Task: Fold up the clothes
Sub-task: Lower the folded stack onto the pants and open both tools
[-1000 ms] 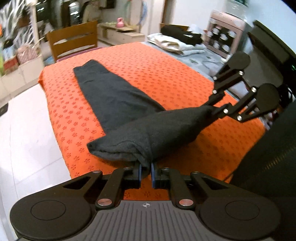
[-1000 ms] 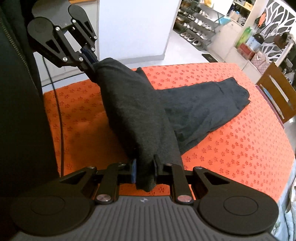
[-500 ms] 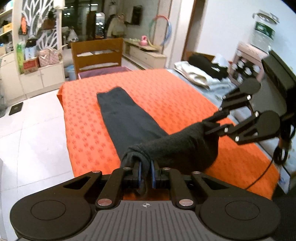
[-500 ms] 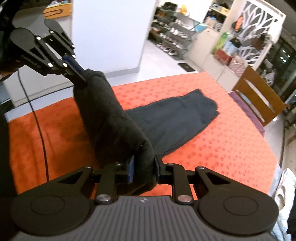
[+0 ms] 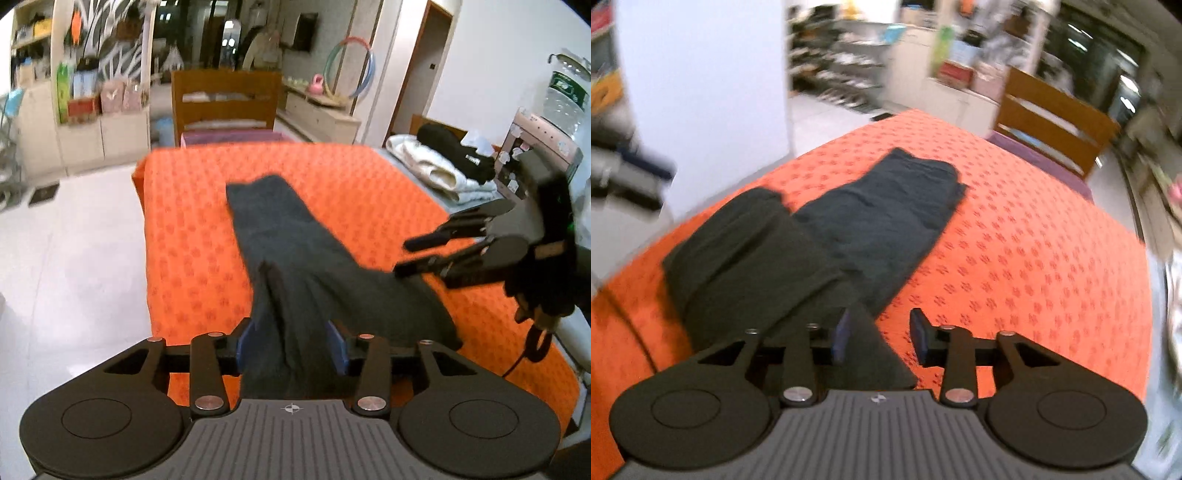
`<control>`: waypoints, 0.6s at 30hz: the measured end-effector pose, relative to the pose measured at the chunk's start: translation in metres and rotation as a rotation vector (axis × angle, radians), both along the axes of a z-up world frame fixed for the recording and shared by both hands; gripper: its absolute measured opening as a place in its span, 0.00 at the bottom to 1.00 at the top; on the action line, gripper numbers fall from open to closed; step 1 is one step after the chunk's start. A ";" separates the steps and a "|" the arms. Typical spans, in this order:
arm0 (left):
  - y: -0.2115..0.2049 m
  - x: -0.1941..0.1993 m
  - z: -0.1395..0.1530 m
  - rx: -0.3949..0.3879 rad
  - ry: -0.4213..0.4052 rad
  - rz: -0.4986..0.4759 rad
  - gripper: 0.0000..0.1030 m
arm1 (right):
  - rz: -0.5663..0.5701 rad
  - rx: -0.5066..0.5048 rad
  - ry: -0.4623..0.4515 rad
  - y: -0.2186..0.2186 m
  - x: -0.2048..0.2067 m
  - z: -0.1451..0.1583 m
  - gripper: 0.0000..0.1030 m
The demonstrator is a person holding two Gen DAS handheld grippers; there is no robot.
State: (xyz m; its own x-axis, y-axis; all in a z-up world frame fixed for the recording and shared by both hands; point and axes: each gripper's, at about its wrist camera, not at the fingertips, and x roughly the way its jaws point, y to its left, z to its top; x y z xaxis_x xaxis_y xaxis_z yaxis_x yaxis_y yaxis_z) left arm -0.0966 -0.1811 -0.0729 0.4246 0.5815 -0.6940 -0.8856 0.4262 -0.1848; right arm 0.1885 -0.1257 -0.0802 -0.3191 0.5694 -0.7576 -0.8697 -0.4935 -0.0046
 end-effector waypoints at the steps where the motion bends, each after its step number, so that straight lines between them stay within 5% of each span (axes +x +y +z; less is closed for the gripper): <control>1: 0.001 -0.001 -0.005 -0.015 -0.006 0.004 0.45 | -0.041 -0.009 0.033 -0.001 0.006 -0.001 0.50; 4: 0.004 -0.002 -0.019 -0.056 -0.025 0.015 0.46 | -0.170 -0.040 0.117 -0.013 0.026 -0.004 0.63; 14: 0.031 0.000 -0.041 -0.143 -0.188 0.100 0.52 | -0.379 -0.250 0.476 -0.034 0.062 -0.044 0.64; 15: 0.034 -0.002 -0.043 -0.165 -0.215 0.113 0.48 | -0.383 -0.260 0.503 -0.032 0.061 -0.047 0.63; 16: 0.036 -0.003 -0.046 -0.192 -0.243 0.121 0.27 | -0.384 -0.271 0.528 -0.029 0.060 -0.049 0.62; 17: 0.037 -0.003 -0.048 -0.220 -0.272 0.122 0.17 | -0.382 -0.281 0.548 -0.026 0.058 -0.051 0.50; 18: 0.036 -0.003 -0.048 -0.229 -0.286 0.119 0.09 | -0.372 -0.293 0.566 -0.023 0.056 -0.053 0.27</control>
